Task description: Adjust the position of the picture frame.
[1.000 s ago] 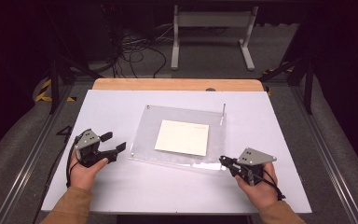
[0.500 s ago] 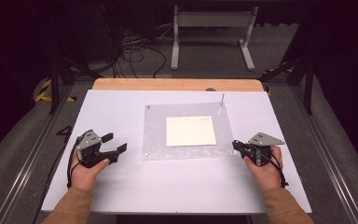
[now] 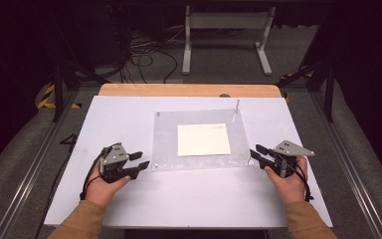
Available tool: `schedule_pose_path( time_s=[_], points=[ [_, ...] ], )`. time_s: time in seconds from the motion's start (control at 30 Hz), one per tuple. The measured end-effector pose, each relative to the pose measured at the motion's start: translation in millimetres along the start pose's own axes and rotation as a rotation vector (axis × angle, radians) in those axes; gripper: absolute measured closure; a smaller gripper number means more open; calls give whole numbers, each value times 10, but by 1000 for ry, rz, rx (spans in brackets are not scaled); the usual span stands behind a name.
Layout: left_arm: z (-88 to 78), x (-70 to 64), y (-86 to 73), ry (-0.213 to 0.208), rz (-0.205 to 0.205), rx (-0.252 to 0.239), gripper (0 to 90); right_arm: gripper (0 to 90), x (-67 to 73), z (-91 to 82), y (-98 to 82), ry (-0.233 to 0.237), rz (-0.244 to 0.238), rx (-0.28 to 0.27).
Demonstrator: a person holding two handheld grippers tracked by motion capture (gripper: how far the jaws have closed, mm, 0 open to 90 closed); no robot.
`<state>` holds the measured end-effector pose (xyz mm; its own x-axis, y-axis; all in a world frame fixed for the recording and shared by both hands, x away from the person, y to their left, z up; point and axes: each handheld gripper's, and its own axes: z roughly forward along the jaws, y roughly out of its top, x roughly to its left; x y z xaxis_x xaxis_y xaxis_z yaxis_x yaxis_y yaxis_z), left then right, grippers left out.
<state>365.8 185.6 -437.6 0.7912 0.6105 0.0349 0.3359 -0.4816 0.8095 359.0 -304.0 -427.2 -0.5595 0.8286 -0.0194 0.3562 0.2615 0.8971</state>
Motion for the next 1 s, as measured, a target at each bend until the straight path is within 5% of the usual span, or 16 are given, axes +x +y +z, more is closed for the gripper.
schedule_pose_path(
  time_s=[0.2,0.33,0.5,0.83,1.0],
  points=[
    [210,-26,58,-54,31,63,694,628,-15,-84,-24,3,10,-11],
    [325,-45,178,-44,81,196,736,629,-42,-160,-13,-1,16,-24],
    [374,-56,305,-47,75,298,775,629,-72,-239,-22,-7,24,-37],
    [508,10,378,-82,22,363,764,610,-73,-283,-60,-8,33,-34],
    [518,4,404,-98,51,384,828,608,-85,-299,-74,-13,39,-35]
  ],
)
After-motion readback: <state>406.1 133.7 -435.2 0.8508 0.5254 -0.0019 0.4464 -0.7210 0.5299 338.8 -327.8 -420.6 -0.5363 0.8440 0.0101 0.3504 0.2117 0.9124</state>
